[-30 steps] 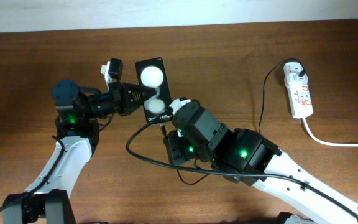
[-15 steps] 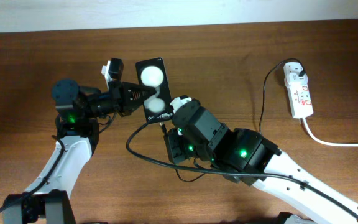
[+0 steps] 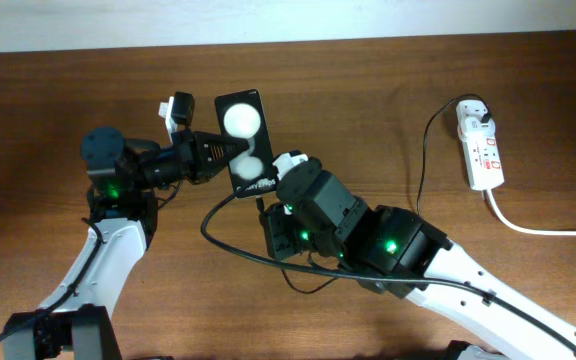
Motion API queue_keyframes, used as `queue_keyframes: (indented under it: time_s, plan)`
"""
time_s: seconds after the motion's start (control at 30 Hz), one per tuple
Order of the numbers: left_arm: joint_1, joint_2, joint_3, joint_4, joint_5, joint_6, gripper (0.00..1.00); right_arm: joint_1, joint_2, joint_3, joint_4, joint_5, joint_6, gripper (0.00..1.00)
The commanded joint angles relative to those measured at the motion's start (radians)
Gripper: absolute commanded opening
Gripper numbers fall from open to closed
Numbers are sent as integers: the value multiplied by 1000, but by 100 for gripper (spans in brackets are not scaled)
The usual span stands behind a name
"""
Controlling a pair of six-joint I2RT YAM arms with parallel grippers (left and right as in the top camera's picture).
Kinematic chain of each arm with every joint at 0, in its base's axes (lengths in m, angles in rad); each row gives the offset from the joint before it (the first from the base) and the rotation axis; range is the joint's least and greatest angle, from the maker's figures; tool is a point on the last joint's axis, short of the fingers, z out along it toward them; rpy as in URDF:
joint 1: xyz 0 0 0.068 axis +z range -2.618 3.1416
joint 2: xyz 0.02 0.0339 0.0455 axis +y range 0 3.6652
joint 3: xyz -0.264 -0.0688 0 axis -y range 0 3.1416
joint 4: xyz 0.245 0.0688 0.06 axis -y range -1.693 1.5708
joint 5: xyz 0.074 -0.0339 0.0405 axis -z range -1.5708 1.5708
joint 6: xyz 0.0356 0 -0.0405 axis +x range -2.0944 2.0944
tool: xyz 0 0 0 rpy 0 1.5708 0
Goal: Plug charger to phone and switch on socket
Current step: 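Push the USB-C plug into the phone's bottom port with the right gripper, then lower the phone onto the table with the left gripper, release cable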
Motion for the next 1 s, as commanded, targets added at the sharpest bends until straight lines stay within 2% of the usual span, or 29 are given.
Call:
queue_keyframes:
  time_s: [0.0, 0.1, 0.2, 0.3, 0.33, 0.4, 0.43, 0.5, 0.57, 0.63, 0.67, 0.7, 0.77, 0.87, 0.97]
  plan:
    - [-14, -12, 4, 5, 126, 0, 0, -15, -19, 21, 63, 105, 0, 4]
    - [-15, -12, 4, 5, 200, -7, 0, -15, -19, 21, 86, 127, -8, 4]
    - [-15, -18, 3, 5, 210, -53, 0, -15, -8, 21, 85, 145, -30, 4]
    - [-15, -27, 3, 13, 210, -44, 0, -15, 4, 21, 98, 146, -31, 5]
    - [-15, -27, 3, 31, 210, -3, 0, -15, 3, 21, 99, 145, -30, 6]
    - [-14, -27, 3, 31, 204, 74, 0, -15, 2, 21, 70, 107, -30, 25]
    - [-14, -27, 3, 31, 193, 81, 0, -15, 1, 21, 64, 79, -30, 31]
    - [-14, -27, 3, 31, 139, 122, 0, -15, -8, 21, 45, 12, -30, 39]
    - [-14, -27, 3, 31, 29, 122, 0, 10, 2, 21, -18, 12, -29, 39]
    - [-14, -26, 3, 23, -86, 119, 0, 72, 23, 21, -37, 84, -22, 56]
    - [-14, -27, 3, 23, -100, 85, 0, 85, 32, 21, -52, 154, 2, 57]
    - [-14, -27, 3, 23, -99, 48, 0, 83, 43, 21, -58, 189, 24, 56]
    - [-14, -27, 3, 23, -90, 34, 0, 83, 58, 21, -43, 202, 31, 40]
    - [-14, -27, 3, 23, -6, 34, 0, 83, 59, 21, -37, 282, 31, 23]
    - [-15, -27, 3, 23, 64, 34, 0, 82, 59, 21, -4, 283, 31, 4]
